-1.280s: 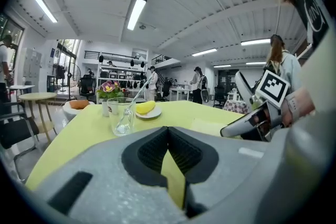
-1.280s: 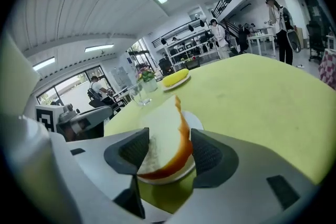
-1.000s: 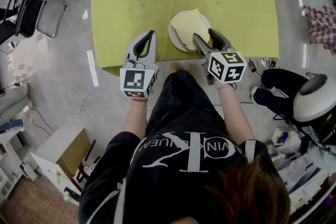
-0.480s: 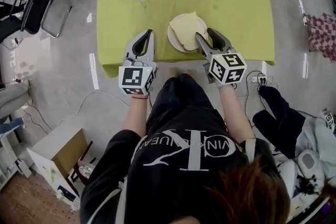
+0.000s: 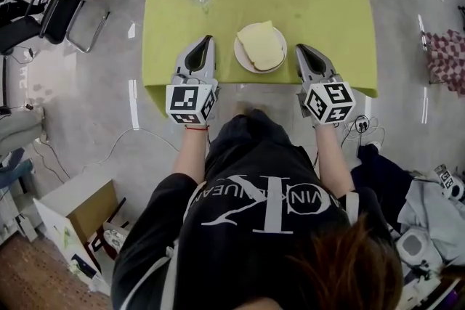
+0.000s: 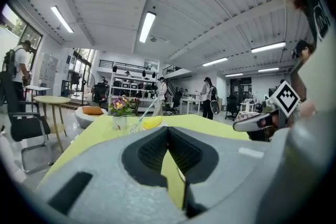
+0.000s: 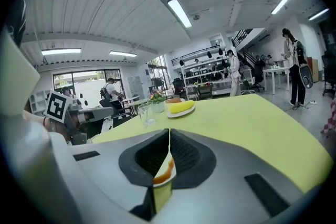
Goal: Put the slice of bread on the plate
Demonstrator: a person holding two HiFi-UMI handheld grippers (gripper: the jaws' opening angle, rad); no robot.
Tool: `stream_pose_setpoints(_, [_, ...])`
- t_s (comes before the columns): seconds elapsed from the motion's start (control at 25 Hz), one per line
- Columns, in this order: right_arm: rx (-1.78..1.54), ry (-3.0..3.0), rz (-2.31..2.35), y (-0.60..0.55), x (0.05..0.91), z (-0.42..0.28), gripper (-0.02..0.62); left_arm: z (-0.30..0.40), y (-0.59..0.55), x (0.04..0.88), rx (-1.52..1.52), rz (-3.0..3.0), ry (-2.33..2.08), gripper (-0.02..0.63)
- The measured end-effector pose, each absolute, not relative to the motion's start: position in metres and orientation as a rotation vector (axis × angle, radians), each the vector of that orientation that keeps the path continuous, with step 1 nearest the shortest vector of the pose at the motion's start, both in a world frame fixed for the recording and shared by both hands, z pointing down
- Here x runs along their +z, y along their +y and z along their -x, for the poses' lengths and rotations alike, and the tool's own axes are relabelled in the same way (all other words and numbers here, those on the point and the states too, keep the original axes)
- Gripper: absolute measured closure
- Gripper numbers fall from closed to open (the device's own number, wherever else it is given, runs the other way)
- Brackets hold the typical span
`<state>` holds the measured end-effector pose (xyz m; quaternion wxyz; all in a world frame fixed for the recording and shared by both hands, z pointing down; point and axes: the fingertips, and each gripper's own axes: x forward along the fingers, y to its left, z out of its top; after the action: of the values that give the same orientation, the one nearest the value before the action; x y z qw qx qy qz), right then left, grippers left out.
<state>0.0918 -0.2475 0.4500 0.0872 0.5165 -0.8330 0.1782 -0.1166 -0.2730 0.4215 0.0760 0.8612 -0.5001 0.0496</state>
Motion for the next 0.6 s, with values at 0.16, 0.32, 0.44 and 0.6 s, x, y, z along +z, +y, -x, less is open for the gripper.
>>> stream_pose_setpoints(0.16, [0.469,-2.517,-1.544,-0.249,0.433,-0.095,0.594,0.117,-0.274,0.409,0.121,-2.6,-1.522,0.604])
stream_pose_setpoints(0.32, [0.402,-2.549,-1.546,-0.246,0.413,-0.098,0.595,0.12,-0.272,0.394,0.097,-2.611,-1.55,0.606])
stream_pose_setpoints(0.44, [0.369,-2.569,-1.555,-0.246,0.401,-0.101,0.595,0.123,-0.271,0.384,0.081,-2.618,-1.573,0.606])
stream_pose_setpoints(0.6, [0.325,-2.591,-1.569,-0.249,0.387,-0.105,0.595,0.129,-0.273,0.371,0.052,-2.624,-1.606,0.605])
